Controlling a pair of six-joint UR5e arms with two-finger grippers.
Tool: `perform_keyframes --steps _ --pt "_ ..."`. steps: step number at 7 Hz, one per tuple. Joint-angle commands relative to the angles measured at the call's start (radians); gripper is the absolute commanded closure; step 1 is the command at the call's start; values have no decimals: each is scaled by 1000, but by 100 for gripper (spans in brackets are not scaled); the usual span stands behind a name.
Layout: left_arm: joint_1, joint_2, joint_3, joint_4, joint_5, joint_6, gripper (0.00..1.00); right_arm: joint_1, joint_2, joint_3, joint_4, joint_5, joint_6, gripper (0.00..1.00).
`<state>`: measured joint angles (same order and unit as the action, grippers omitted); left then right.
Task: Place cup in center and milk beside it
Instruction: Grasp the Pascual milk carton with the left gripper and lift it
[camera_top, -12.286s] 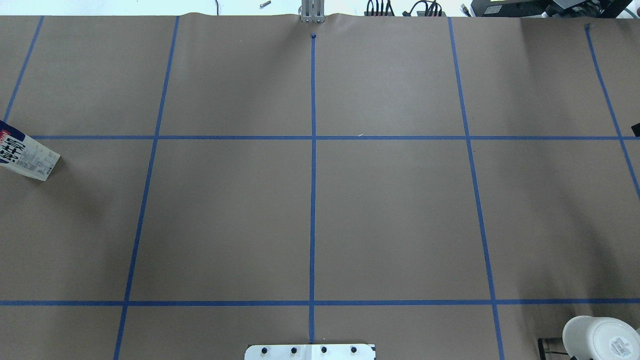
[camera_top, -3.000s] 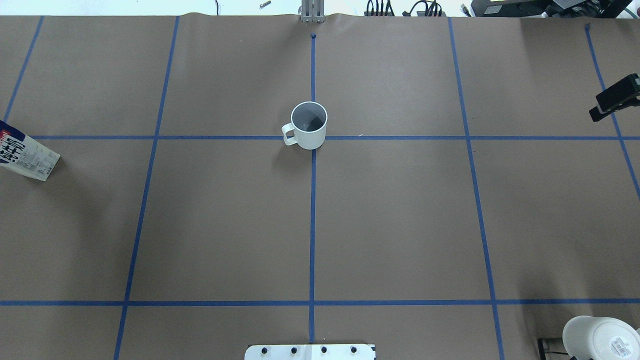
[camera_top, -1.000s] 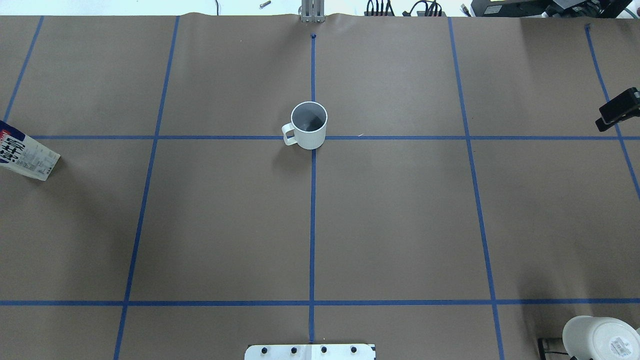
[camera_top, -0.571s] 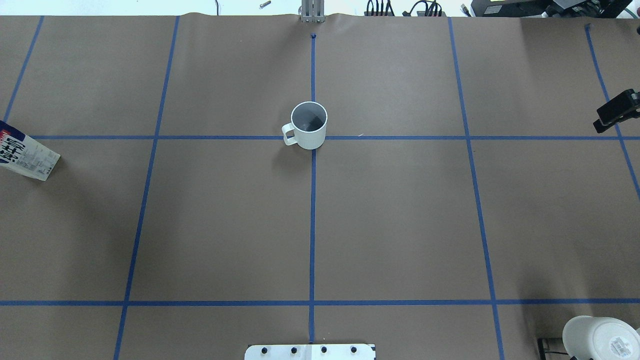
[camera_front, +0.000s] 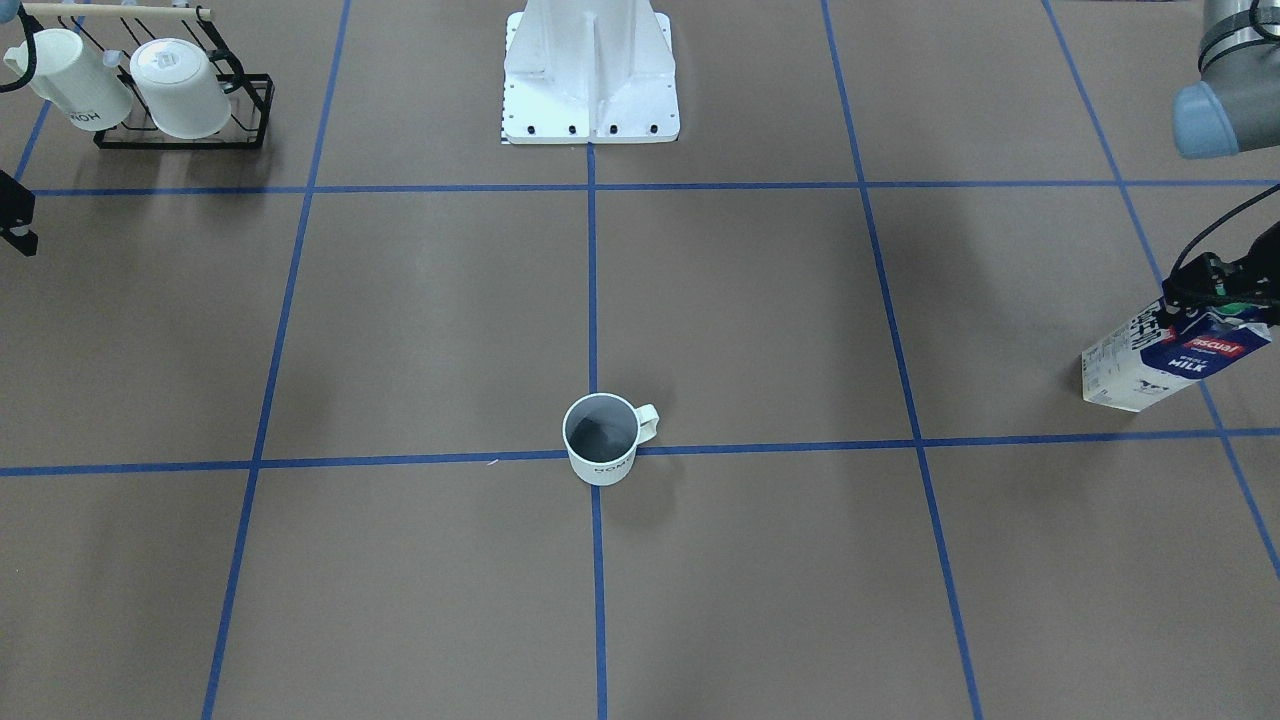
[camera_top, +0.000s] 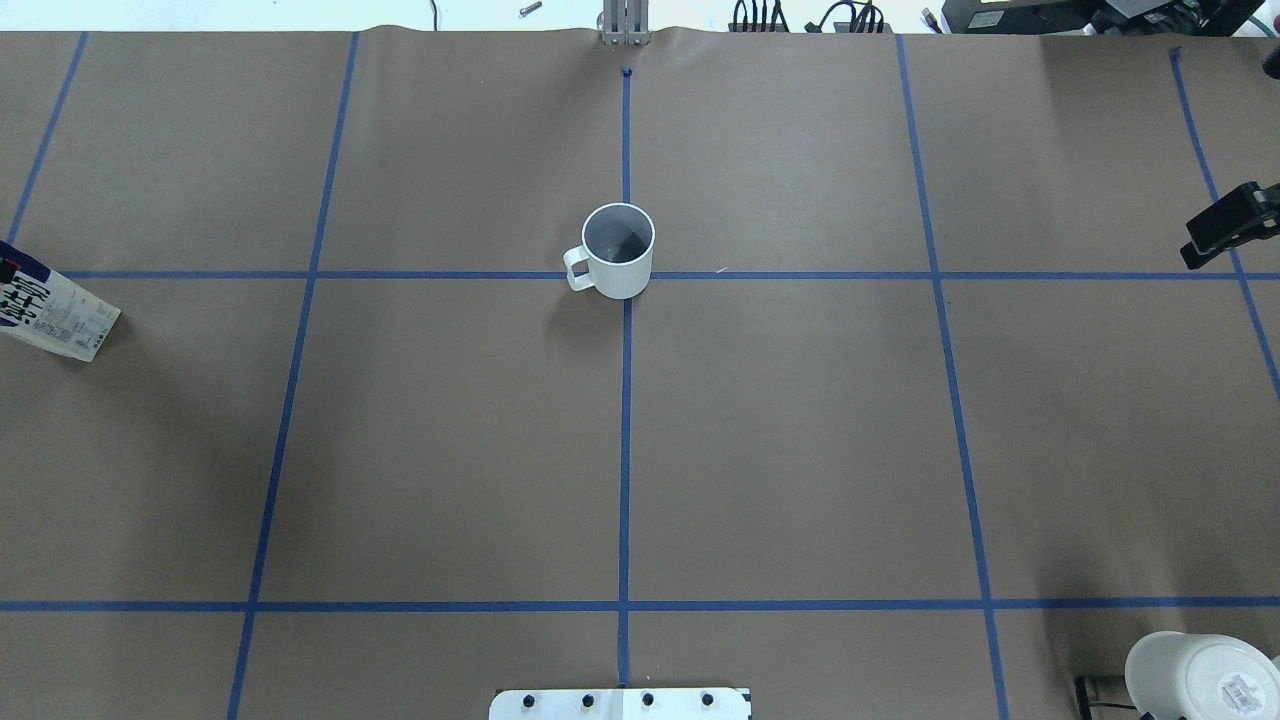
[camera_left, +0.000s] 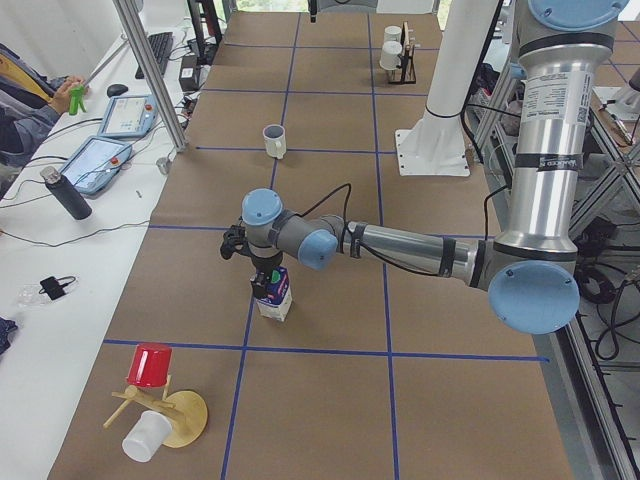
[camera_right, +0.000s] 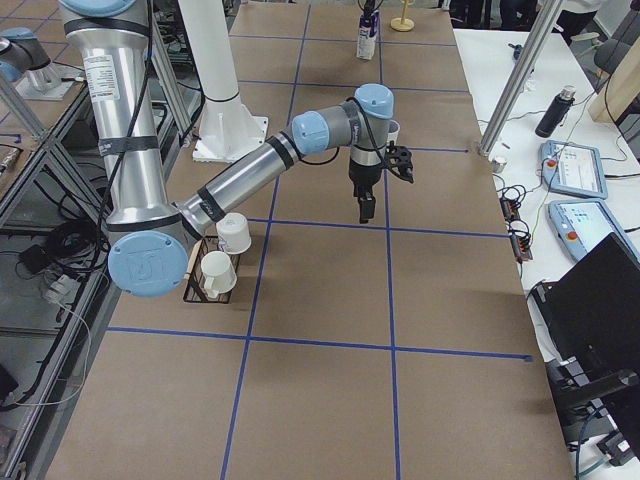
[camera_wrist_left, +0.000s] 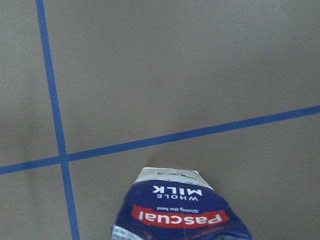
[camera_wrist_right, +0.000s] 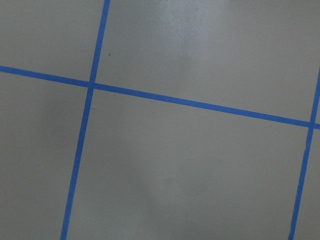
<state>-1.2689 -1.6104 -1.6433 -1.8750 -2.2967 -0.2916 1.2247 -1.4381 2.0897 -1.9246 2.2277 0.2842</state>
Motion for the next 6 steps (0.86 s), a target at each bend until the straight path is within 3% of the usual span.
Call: perform_keyframes --steps 1,2,4,5,6 --pt "3 -2 23 -19 0 5 45 -5 1 0 1 1 1 0" --pt "2 -20 31 -16 5 5 71 -4 1 0 1 1 1 0" --pt "2 -54 1 14 -6 -21 86 -5 2 0 1 1 1 0" --pt "2 -89 -47 99 -21 -47 87 -4 4 0 1 1 1 0" --pt "-1 -208 -117 320 -38 -87 87 -4 4 0 1 1 1 0"
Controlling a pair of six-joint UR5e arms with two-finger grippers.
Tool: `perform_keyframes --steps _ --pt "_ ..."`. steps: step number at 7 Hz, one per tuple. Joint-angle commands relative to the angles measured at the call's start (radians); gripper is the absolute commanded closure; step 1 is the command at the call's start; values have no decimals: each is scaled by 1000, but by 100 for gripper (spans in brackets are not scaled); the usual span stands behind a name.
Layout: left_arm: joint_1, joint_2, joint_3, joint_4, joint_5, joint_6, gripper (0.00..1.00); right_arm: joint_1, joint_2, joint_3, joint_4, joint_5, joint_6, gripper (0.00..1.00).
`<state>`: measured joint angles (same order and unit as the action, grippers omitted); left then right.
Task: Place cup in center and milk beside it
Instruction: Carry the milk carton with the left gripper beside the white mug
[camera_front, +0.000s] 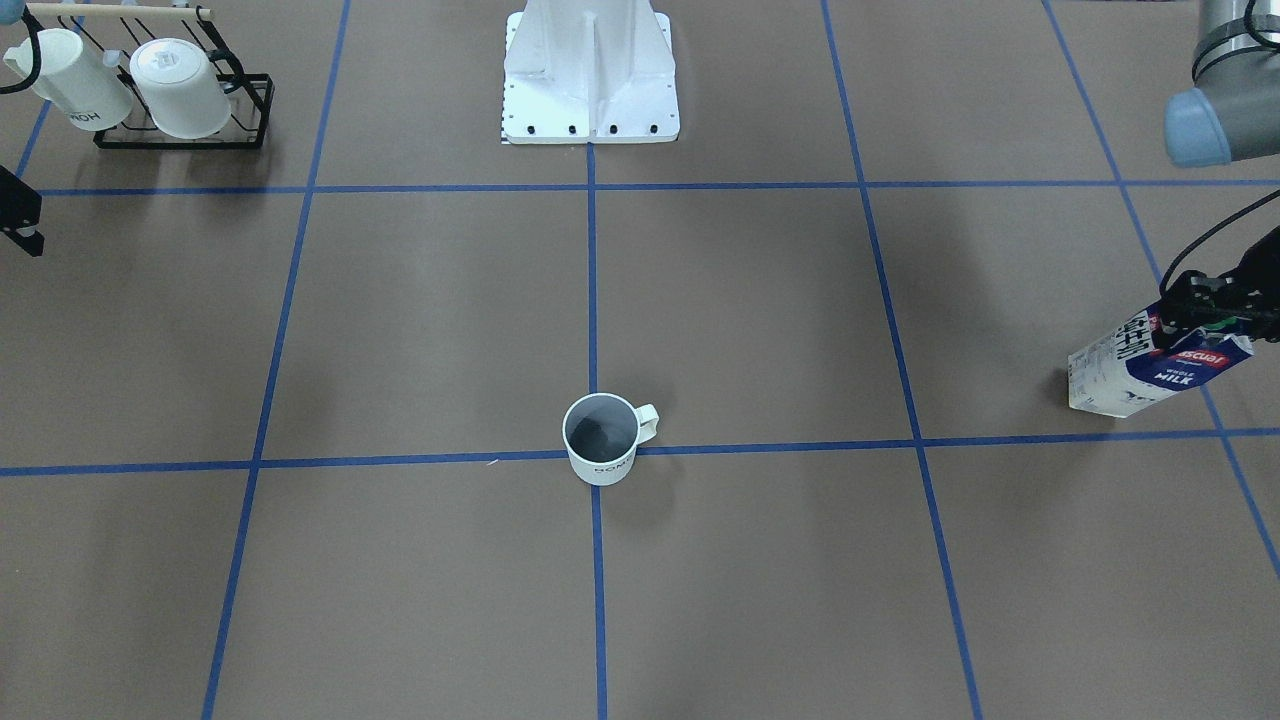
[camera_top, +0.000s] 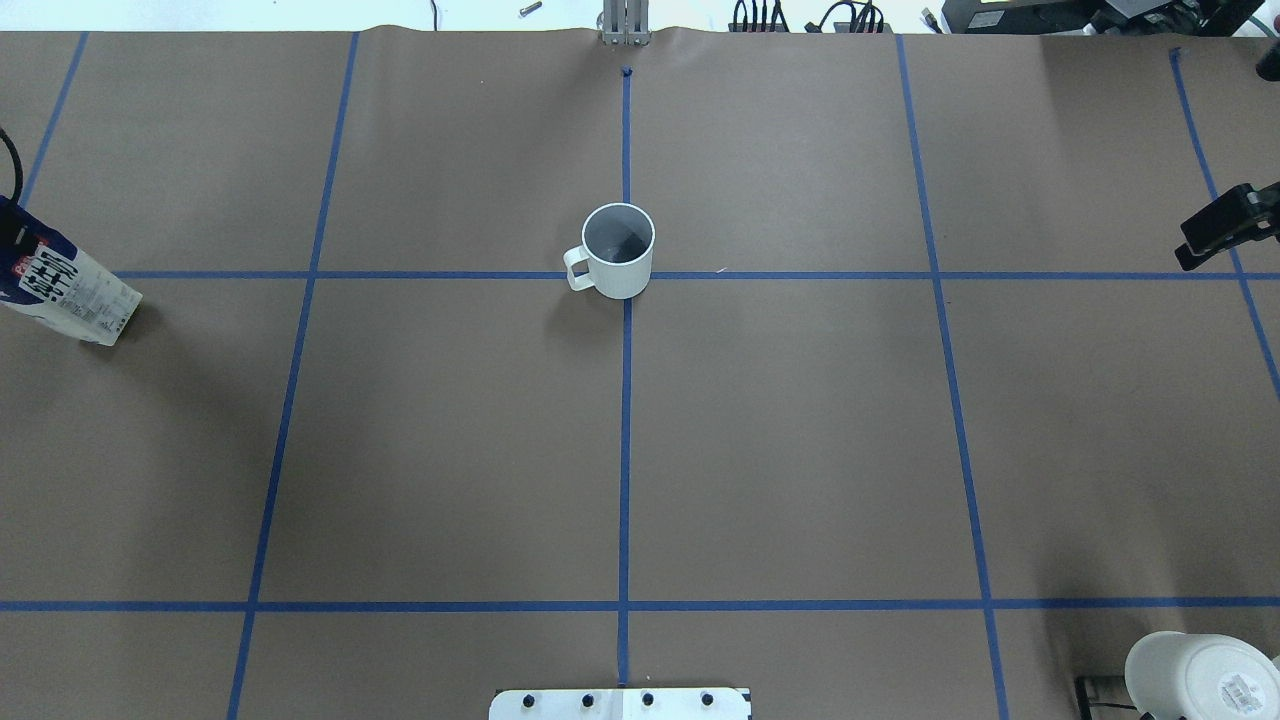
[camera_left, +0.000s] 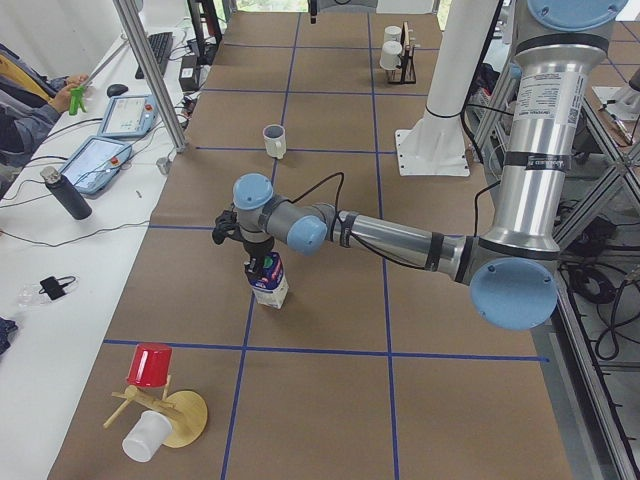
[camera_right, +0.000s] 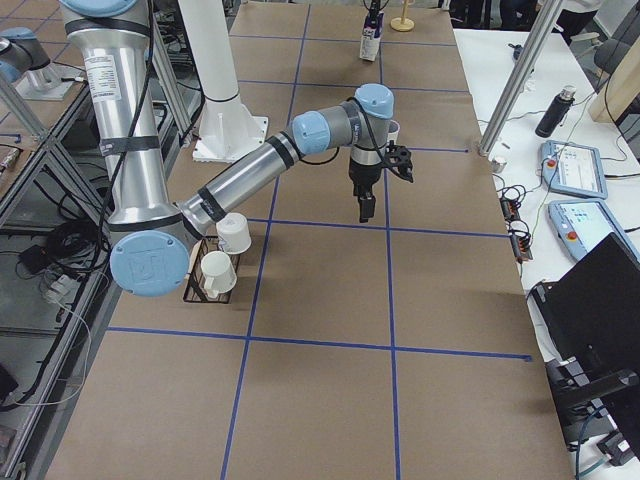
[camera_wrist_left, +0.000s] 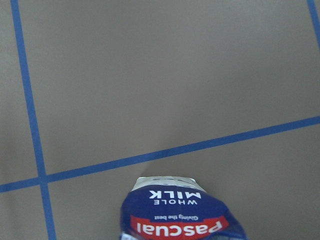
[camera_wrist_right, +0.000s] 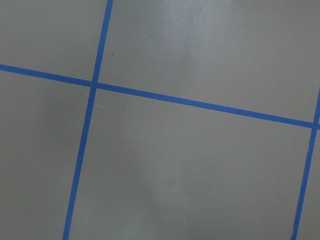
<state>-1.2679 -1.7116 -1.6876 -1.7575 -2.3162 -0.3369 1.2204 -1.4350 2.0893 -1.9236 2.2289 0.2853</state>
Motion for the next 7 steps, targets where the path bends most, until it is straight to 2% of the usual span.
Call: perform_keyframes --steps 1,2,3,4,5,6,7 --pt "-1 -226 -104 354 -17 -95 87 1 1 2 -2 0 0 0" --pt "46 -325 -89 366 -17 -257 87 1 1 0 -2 0 0 0" --pt "237 -455 -45 365 80 -450 87 -1 -1 -5 0 -2 0 0" --pt "339 -659 121 354 210 -596 87 -1 -1 -6 1 -2 0 0" --pt "350 -795 278 321 216 -631 87 1 -1 -8 1 -2 0 0" --pt "352 -803 320 250 218 -637 87 -1 -2 -8 1 -2 0 0" --pt "352 -851 406 177 218 -686 87 -1 -2 -6 1 -2 0 0"
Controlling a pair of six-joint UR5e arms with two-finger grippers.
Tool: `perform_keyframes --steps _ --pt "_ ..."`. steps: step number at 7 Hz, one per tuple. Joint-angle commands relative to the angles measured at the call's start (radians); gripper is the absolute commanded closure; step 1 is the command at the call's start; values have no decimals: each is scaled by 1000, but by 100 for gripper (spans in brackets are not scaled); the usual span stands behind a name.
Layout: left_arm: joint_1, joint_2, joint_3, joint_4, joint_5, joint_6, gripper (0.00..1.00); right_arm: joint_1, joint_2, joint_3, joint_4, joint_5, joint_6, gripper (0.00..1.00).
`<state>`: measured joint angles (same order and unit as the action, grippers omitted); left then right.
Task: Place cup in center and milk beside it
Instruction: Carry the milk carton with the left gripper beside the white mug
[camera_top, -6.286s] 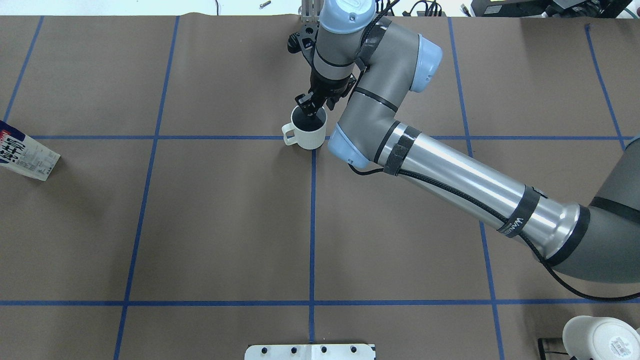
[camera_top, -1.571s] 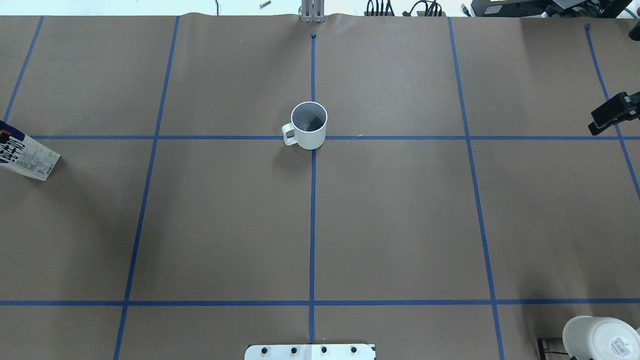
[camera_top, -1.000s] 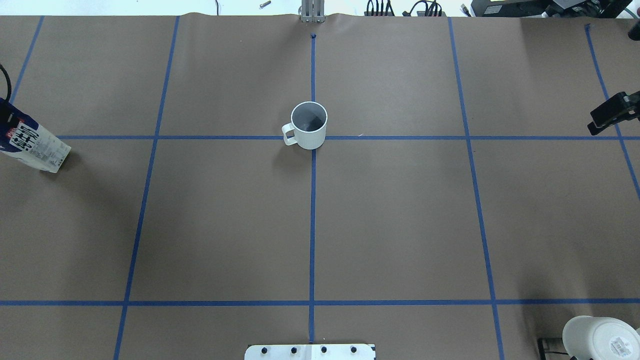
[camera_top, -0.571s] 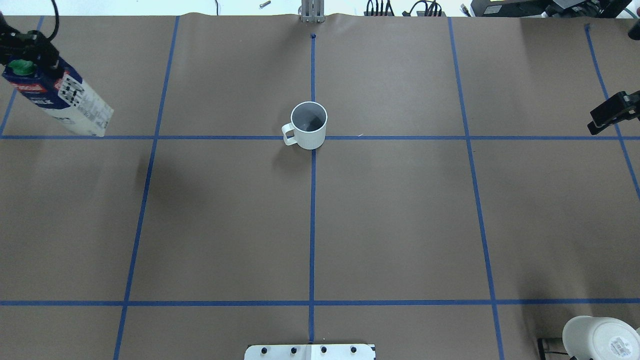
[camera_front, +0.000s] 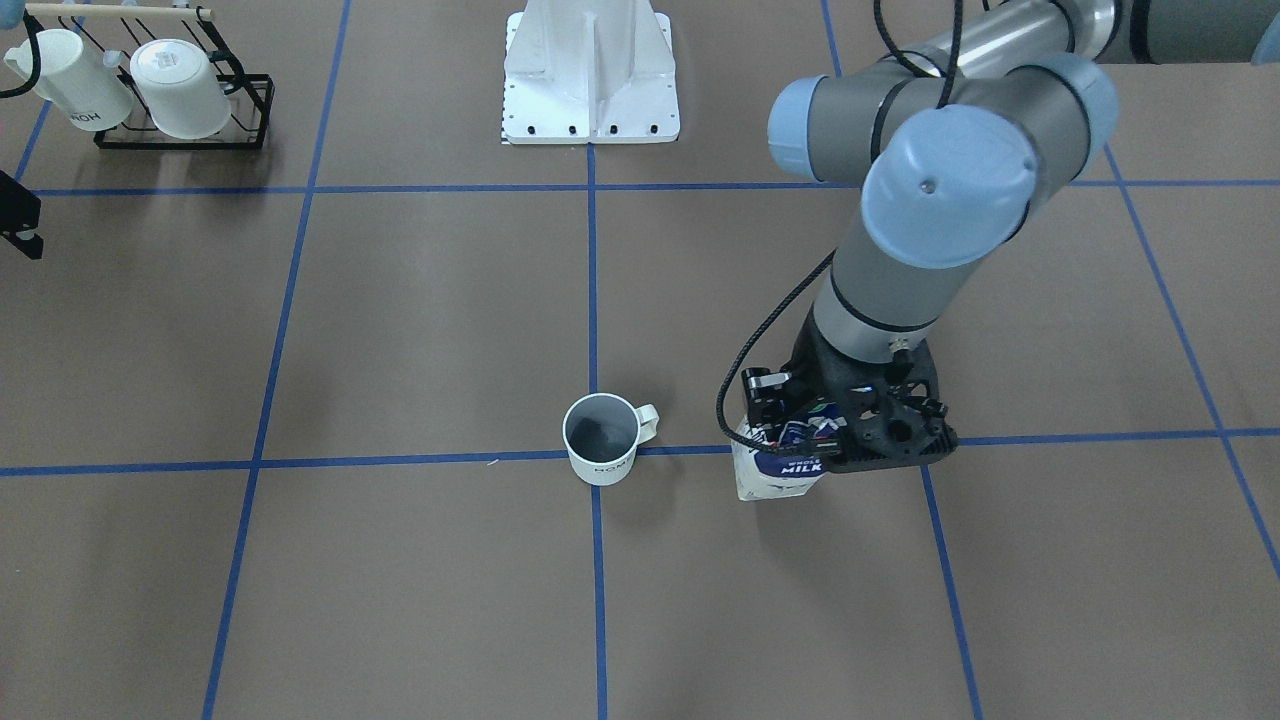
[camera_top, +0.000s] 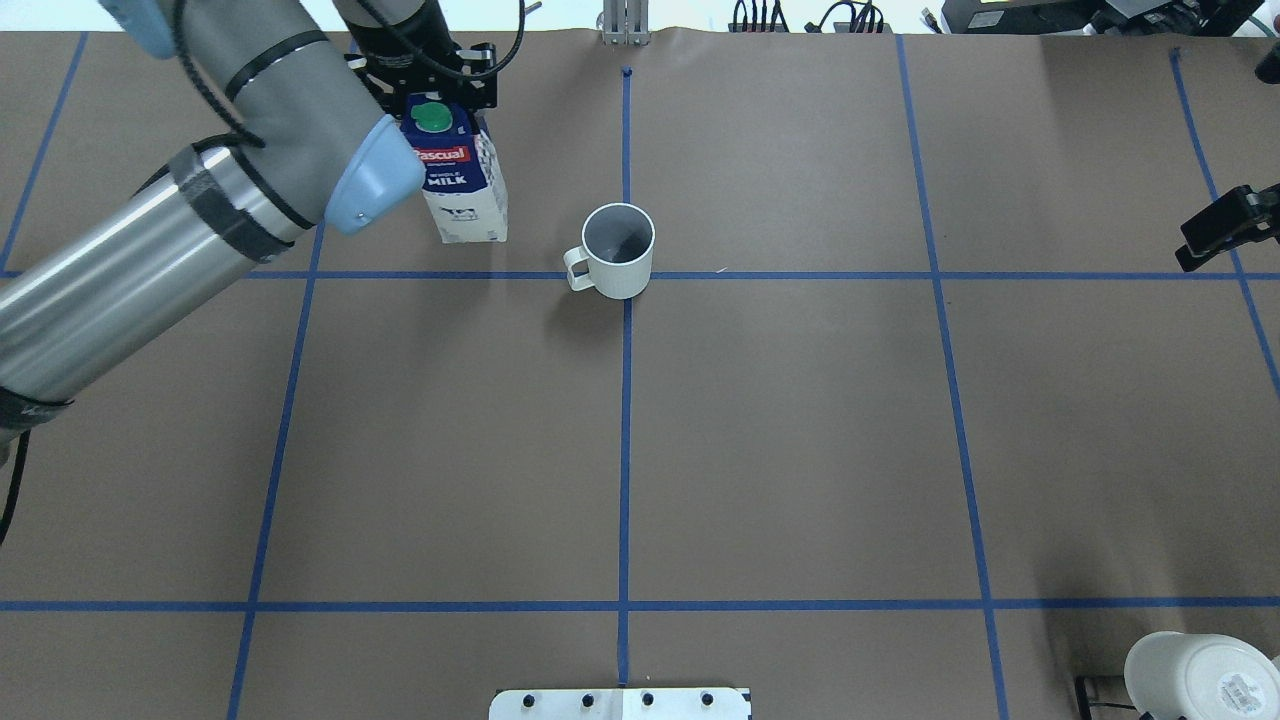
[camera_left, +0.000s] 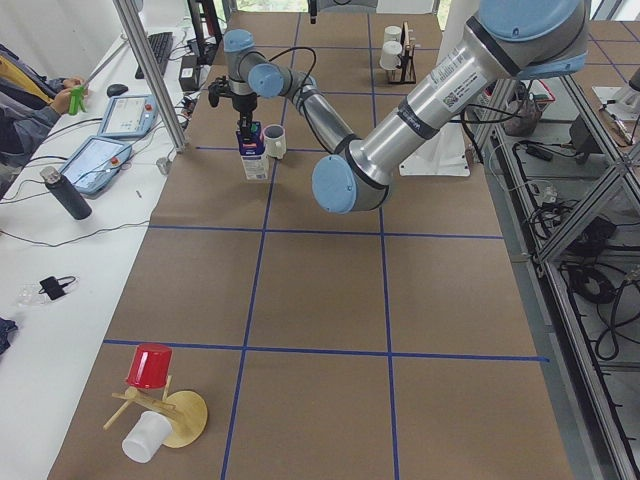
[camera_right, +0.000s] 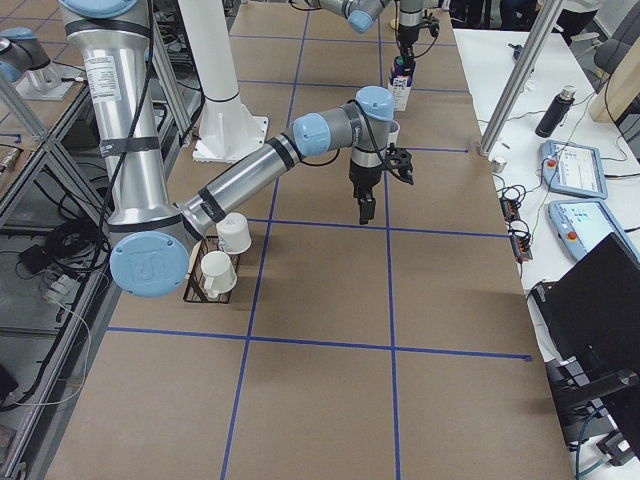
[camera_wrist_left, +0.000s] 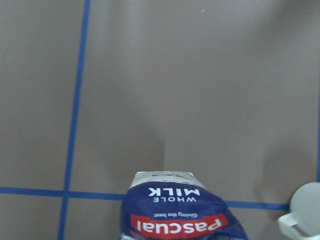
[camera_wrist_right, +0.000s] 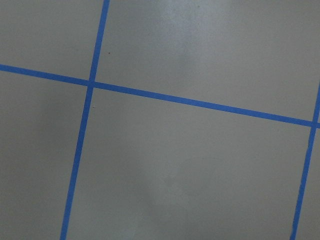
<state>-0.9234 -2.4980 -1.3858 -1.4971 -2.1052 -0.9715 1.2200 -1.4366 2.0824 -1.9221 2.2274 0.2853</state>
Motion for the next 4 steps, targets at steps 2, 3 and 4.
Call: perform_keyframes --steps 2,3,4 --pt "47 -119 203 -161 19 -90 86 0 -1 1 0 0 0 0" --pt "58 -120 205 -164 43 -96 84 0 -1 1 0 0 0 0" --pt "67 -121 205 -164 44 -96 59 0 -1 -1 0 0 0 0"
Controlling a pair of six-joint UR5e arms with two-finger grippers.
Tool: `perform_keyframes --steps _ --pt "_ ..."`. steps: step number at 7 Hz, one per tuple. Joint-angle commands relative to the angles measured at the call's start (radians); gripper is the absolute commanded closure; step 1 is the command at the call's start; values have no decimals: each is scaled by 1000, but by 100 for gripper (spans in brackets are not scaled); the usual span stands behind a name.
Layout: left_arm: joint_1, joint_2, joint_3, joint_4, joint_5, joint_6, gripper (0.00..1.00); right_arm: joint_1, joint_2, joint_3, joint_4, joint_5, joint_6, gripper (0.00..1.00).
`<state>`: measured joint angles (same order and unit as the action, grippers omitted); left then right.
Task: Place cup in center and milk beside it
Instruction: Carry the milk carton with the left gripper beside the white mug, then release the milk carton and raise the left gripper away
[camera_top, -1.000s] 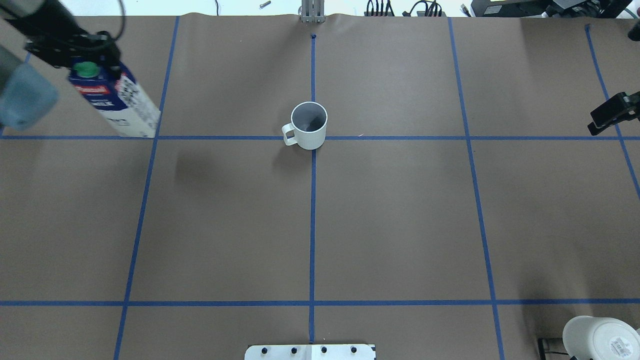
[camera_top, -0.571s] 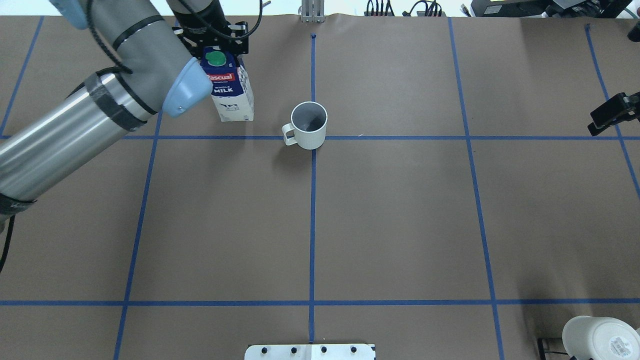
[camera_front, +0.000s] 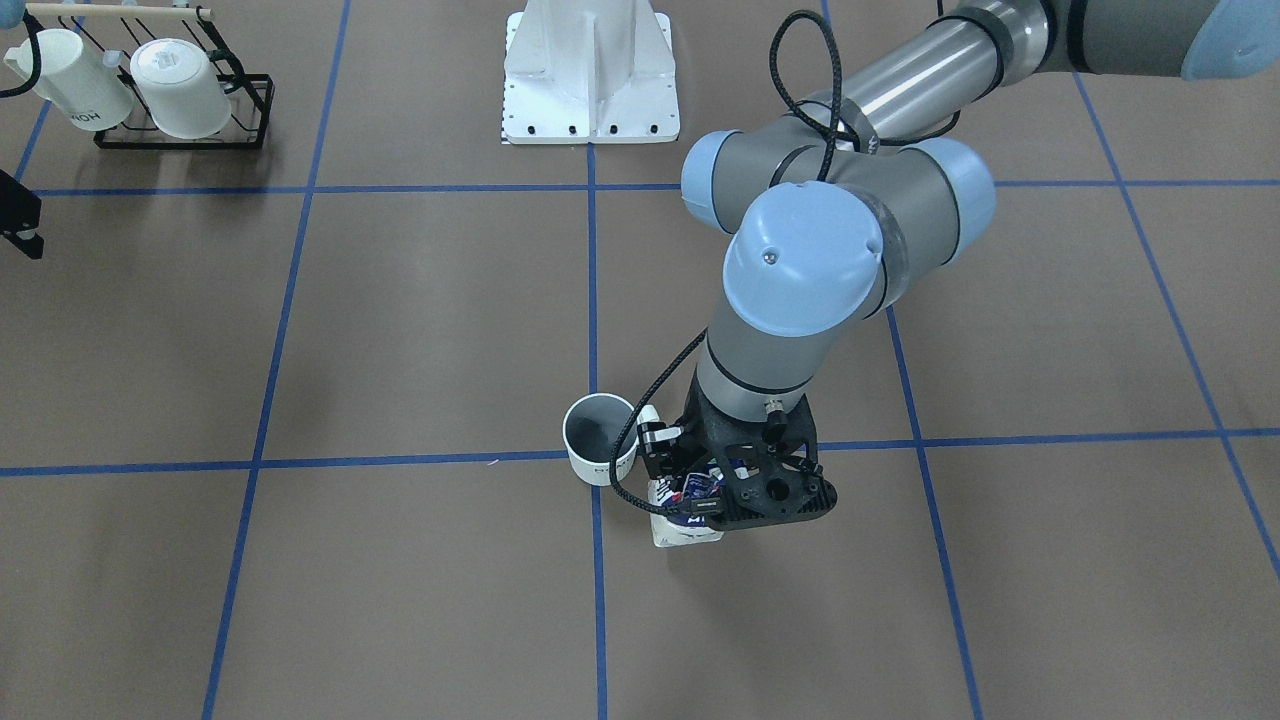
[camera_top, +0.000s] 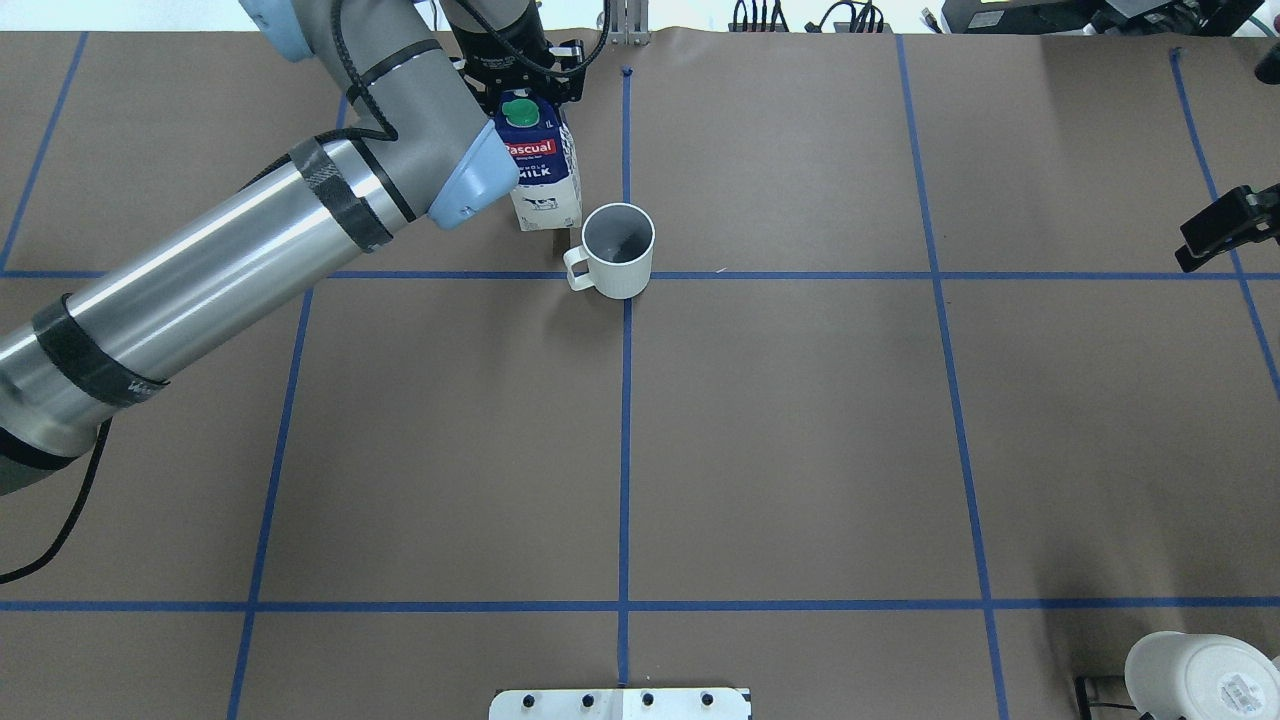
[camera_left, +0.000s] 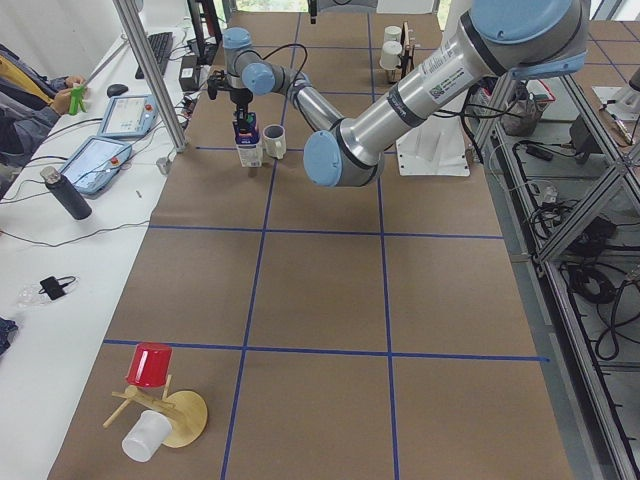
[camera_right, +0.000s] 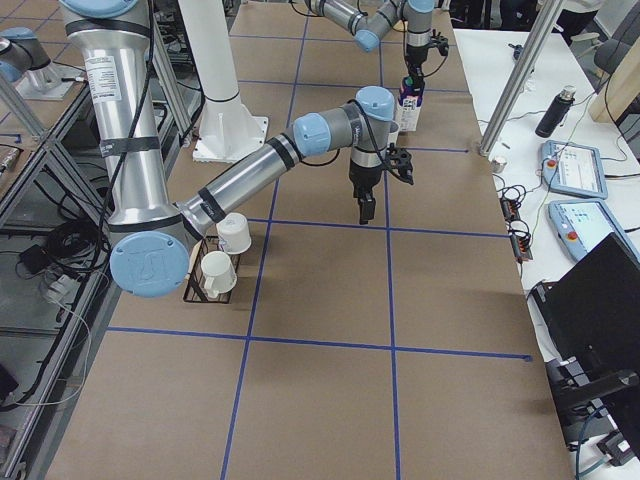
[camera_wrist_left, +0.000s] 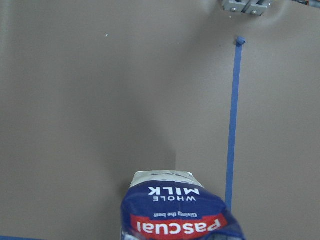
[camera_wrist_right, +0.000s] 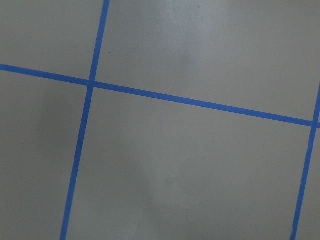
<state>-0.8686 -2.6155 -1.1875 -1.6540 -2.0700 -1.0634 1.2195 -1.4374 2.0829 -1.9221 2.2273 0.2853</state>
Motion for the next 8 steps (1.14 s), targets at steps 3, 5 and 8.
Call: perform_keyframes --steps 3,5,8 --pt "16 -1 -9 -3 7 2 2 0 2 -7 2 0 0 0" --pt "-62 67 -199 105 -18 11 2 0 5 -18 2 0 -2 0" --pt "-183 647 -831 237 -61 255 2 0 6 -26 3 0 -2 0"
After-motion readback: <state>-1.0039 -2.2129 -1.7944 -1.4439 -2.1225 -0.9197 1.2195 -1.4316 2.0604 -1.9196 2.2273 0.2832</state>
